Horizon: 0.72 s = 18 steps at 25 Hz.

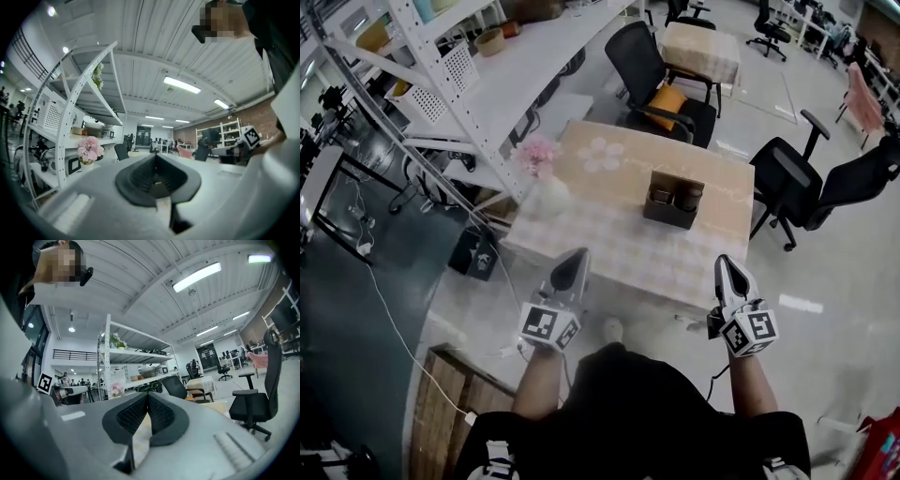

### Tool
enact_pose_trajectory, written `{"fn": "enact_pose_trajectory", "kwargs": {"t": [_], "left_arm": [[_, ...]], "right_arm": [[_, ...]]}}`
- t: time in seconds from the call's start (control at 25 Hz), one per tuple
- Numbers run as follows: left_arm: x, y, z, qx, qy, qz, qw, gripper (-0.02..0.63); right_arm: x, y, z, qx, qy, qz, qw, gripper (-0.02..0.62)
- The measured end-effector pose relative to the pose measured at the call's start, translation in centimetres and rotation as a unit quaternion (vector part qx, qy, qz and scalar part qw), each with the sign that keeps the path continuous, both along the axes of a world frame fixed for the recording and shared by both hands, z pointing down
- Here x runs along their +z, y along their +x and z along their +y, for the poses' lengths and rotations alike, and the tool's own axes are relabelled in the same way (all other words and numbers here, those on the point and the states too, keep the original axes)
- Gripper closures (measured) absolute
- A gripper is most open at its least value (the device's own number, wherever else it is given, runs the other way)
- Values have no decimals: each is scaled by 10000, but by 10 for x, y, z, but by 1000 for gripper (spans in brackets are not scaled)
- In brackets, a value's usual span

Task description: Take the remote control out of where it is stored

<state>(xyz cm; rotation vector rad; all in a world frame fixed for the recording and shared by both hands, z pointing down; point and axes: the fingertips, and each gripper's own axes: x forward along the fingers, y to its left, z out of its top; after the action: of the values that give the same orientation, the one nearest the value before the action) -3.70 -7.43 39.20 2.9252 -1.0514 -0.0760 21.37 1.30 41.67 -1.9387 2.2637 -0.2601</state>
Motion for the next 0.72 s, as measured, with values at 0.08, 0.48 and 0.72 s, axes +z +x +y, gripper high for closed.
{"fn": "enact_pose_trajectory", "kwargs": {"t": [0.08,0.48,0.72], "left_arm": [[1,2,-14,119,-25,-7,9999,604],[13,-2,-79,524,-181,-196,9983,604],[17,-17,-112,626,-178,-302,9974,604]], "right_arm": [[0,-1,-16,61,-38,121,9999,592],[22,12,-92,852,-404,490,9943,523],[46,19,-134,1296,-697,595,9873,436]]}}
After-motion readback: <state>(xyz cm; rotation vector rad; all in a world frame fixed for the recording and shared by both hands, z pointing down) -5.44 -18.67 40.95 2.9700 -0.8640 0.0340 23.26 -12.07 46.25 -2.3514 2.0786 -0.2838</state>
